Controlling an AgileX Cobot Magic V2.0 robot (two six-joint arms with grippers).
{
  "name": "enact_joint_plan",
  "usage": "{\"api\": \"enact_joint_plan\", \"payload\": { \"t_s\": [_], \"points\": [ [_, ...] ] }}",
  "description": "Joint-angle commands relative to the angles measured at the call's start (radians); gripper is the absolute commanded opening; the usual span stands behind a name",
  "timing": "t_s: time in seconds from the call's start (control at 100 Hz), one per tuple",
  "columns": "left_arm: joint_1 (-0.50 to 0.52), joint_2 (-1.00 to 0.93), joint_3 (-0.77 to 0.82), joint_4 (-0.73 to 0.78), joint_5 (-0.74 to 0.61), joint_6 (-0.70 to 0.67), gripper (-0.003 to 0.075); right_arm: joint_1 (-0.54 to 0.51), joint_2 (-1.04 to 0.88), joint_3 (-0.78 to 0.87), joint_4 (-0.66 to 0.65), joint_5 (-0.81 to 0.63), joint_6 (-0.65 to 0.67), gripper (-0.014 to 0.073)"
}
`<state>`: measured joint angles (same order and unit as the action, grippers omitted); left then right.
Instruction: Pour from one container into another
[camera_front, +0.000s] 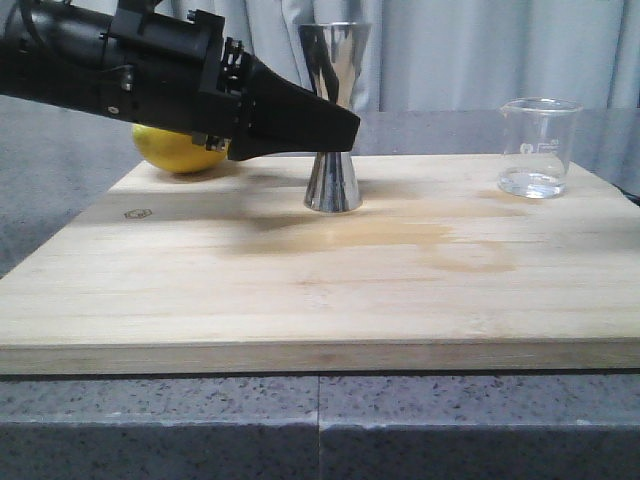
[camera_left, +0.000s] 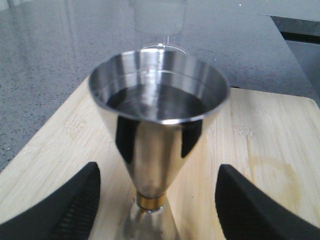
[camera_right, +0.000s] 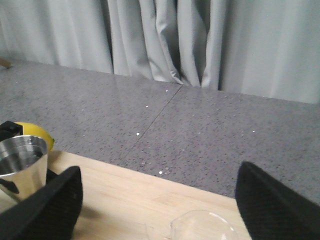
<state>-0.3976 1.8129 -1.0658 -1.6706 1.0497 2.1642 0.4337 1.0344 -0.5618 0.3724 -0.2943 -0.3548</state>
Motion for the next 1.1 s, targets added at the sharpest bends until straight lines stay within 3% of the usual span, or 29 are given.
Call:
{"api": "enact_joint_plan", "payload": {
  "t_s": [0.0, 0.13, 0.31, 0.47, 0.66, 0.86, 0.99, 1.09],
  "points": [
    [-0.001, -0.076, -0.028, 0.014, 0.018, -0.066, 0.0467, 0.000, -0.020, -0.083, -0.021, 0.048, -0.014, 0.0565],
    [-0.001, -0.105, -0.028, 0.085, -0.048, -0.146, 0.0467, 0.000, -0.020, -0.165, -0.021, 0.184, -0.014, 0.0565],
    [0.015, -0.183, -0.028, 0.207, -0.112, -0.278, 0.0467, -0.050, -0.020, -0.305, -0.034, 0.484, -0.014, 0.0565],
    [0.065, -0.280, -0.028, 0.347, -0.112, -0.458, 0.0467, -0.177, -0.018, -0.450, -0.056, 0.841, -0.021, 0.0564],
    [0.126, -0.423, -0.028, 0.589, -0.114, -0.718, 0.0466, -0.336, -0.018, -0.561, -0.060, 1.122, -0.031, 0.0564],
    [0.197, -0.602, -0.028, 0.929, -0.133, -1.159, 0.0463, -0.498, -0.027, -0.568, -0.109, 1.284, -0.029, 0.0564],
    [0.251, -0.716, -0.028, 1.203, -0.131, -1.547, 0.0463, -0.508, -0.063, -0.565, -0.107, 1.340, -0.005, 0.0564],
    [0.292, -0.795, -0.028, 1.367, -0.114, -1.756, 0.0463, -0.508, -0.114, -0.552, -0.109, 1.342, 0.002, 0.0564]
  ]
}}
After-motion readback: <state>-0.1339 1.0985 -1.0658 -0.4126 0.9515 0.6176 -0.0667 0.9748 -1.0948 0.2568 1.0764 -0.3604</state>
